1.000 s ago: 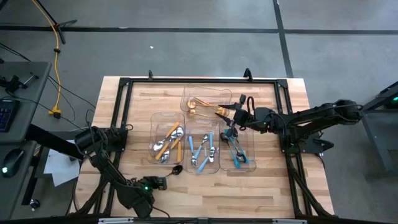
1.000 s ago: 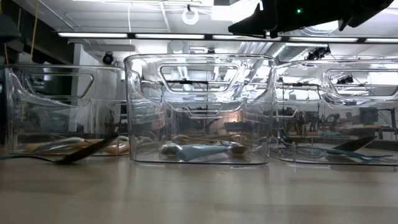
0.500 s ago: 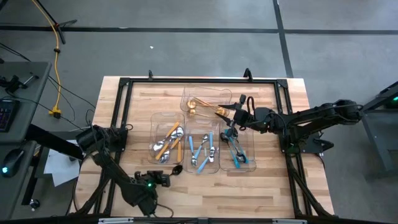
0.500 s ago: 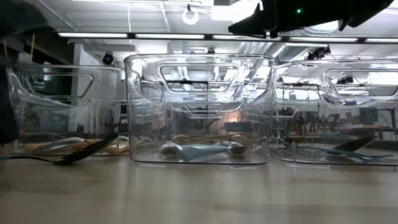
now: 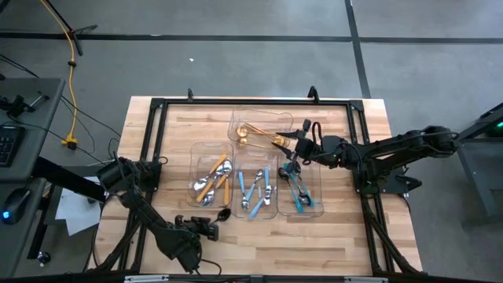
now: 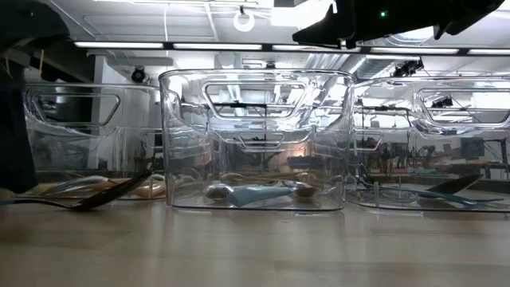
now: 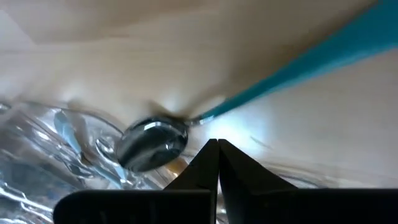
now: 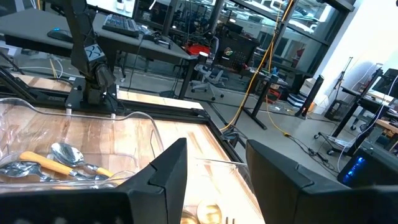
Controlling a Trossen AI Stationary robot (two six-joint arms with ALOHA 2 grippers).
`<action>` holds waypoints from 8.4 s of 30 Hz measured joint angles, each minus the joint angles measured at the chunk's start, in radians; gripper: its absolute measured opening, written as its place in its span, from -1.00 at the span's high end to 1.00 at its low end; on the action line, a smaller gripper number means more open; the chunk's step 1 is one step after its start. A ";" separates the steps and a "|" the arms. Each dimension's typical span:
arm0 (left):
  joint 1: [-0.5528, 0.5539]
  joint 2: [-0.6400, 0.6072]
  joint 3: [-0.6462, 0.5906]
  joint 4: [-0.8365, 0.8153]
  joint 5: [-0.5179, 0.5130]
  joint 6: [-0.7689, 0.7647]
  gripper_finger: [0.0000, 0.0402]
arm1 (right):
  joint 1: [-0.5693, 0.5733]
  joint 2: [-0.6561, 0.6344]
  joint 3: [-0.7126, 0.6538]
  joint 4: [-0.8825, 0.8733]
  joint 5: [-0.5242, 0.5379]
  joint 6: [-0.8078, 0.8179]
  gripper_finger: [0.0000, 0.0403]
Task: Sort silverware by color (type)
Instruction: Put the blue spoon into the right transparent bin
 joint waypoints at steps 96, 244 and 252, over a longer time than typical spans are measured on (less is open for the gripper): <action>0.098 -0.410 -0.005 0.462 0.340 -1.316 0.70 | -0.019 0.000 0.000 -0.003 0.000 0.052 0.26; 1.110 -0.980 -0.911 1.870 0.763 -0.893 1.00 | -0.093 0.077 0.000 0.009 -0.002 0.301 0.26; 1.109 -0.859 -0.875 1.865 0.771 -0.893 1.00 | -0.113 0.190 0.000 0.161 -0.009 0.286 0.26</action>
